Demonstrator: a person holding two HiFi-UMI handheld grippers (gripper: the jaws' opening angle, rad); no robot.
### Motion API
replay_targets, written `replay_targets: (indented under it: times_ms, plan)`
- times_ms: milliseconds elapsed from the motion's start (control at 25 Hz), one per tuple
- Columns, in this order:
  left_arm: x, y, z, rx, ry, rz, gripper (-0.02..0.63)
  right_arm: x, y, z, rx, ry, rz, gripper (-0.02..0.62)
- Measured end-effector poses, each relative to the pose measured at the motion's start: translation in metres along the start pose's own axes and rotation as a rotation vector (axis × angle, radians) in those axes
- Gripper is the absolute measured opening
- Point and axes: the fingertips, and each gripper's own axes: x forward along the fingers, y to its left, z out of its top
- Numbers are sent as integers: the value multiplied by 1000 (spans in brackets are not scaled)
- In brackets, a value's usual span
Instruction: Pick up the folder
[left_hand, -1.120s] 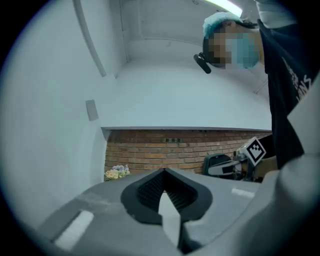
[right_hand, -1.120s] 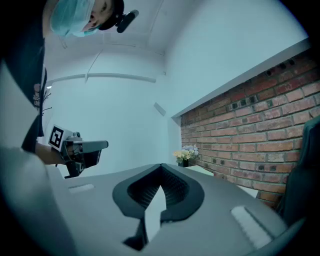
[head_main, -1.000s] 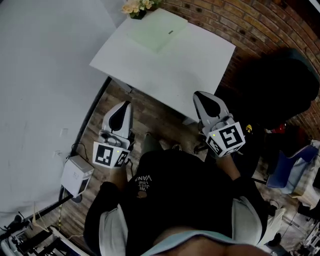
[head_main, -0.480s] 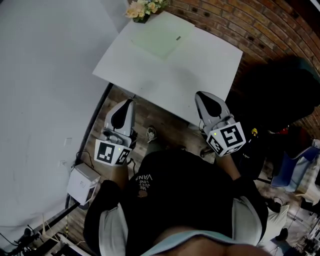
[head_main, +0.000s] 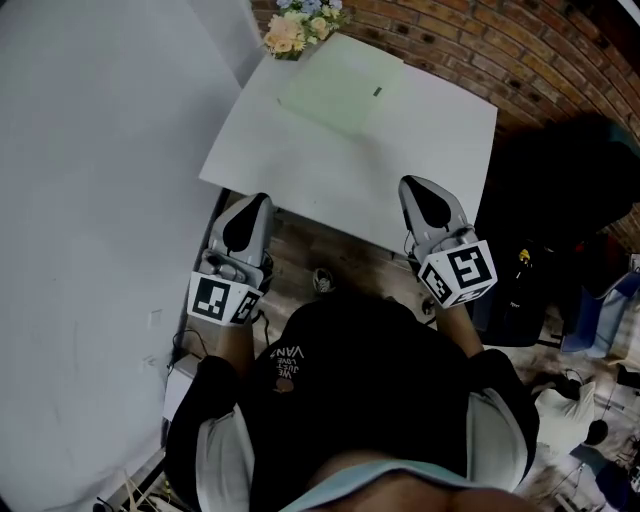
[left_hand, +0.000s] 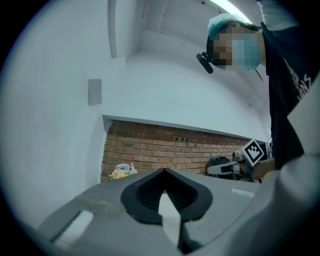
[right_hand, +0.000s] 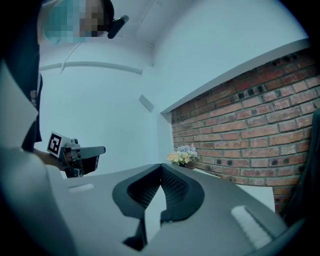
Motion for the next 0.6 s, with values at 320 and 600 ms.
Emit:
replay_targets:
  times_ms: [320, 600]
  plan:
    - [13, 59, -8, -48, 26, -47, 0, 34, 3, -11, 53, 18, -93, -2]
    - [52, 69, -14, -110, 21, -122, 0, 54, -27, -14, 83, 30, -134, -2]
